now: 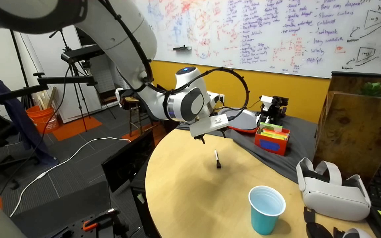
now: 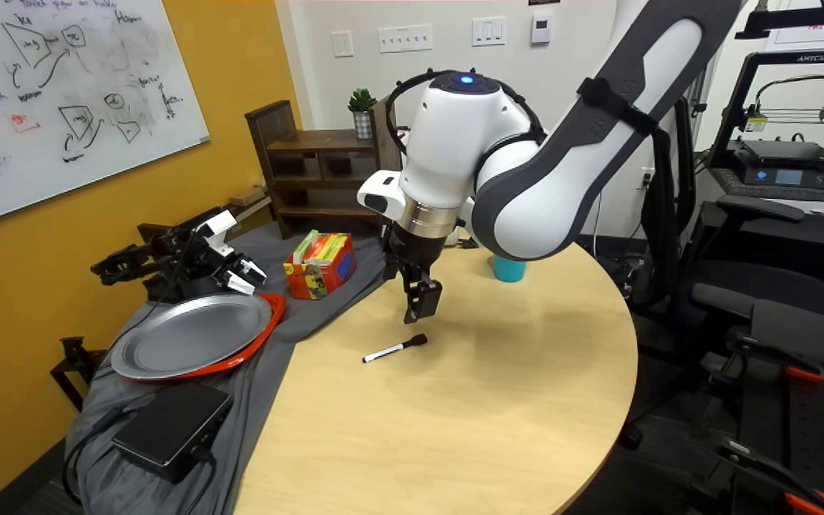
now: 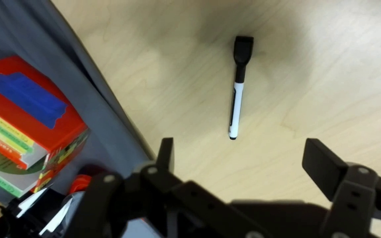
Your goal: Take the black marker out of the light blue cup
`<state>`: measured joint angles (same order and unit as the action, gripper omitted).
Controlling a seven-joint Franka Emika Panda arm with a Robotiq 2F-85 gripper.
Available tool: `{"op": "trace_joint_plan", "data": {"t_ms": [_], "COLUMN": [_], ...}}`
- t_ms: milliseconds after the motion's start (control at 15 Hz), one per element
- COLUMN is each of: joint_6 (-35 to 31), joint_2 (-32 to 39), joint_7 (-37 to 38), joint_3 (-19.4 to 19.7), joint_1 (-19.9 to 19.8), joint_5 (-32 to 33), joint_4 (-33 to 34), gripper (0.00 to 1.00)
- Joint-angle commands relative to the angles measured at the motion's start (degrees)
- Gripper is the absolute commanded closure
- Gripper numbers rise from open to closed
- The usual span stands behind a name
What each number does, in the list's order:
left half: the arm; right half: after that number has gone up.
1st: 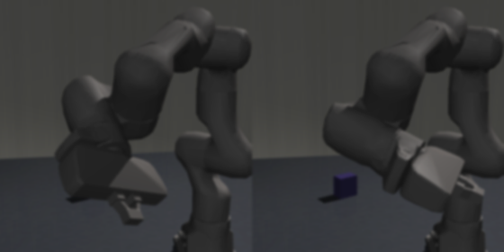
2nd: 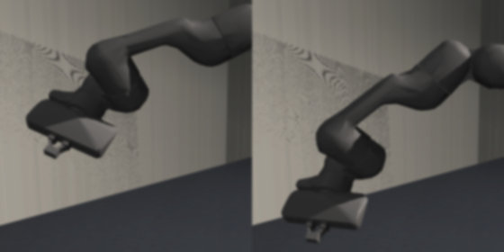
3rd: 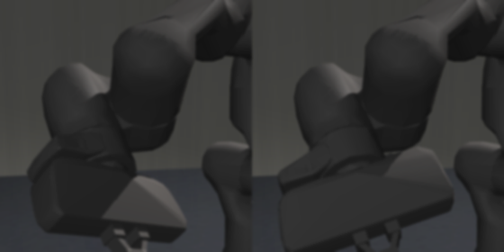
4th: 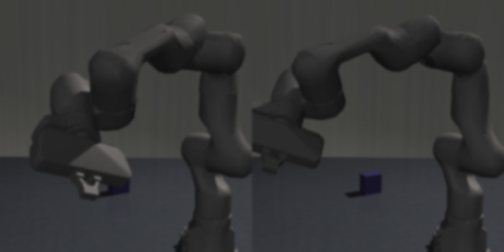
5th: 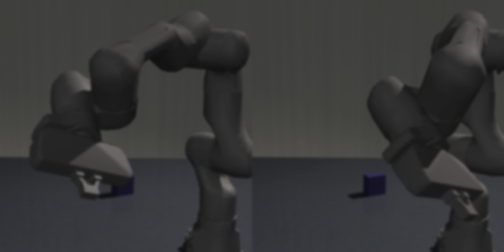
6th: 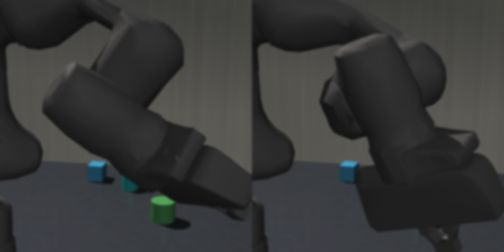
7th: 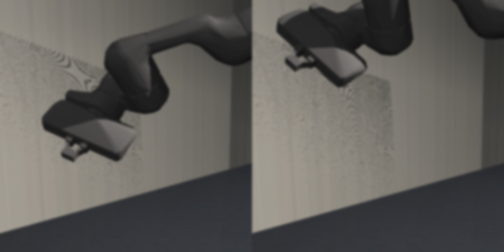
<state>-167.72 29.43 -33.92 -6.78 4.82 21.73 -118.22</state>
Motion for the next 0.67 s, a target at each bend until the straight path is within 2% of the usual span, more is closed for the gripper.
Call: {"op": "trace_joint_plan", "data": {"t_ms": [0,267,333,600], "joint_6": [3.1,3.0,1.1,1.1], "joint_2": [-3.1,-4.4,-1.9,-2.3], "joint_7": [3.6,4.0,2.4,2.5], "joint_3": [1.6,0.9,0.1,0.2], "joint_1": [1.3,0.5,-0.3,-0.3], "joint_5": [1.0,0.6,0.7,0.7], "joint_4": [-0.9,-1.3,0.1,0.1], "gripper": [0.00,0.00,0.00,0.00]}}
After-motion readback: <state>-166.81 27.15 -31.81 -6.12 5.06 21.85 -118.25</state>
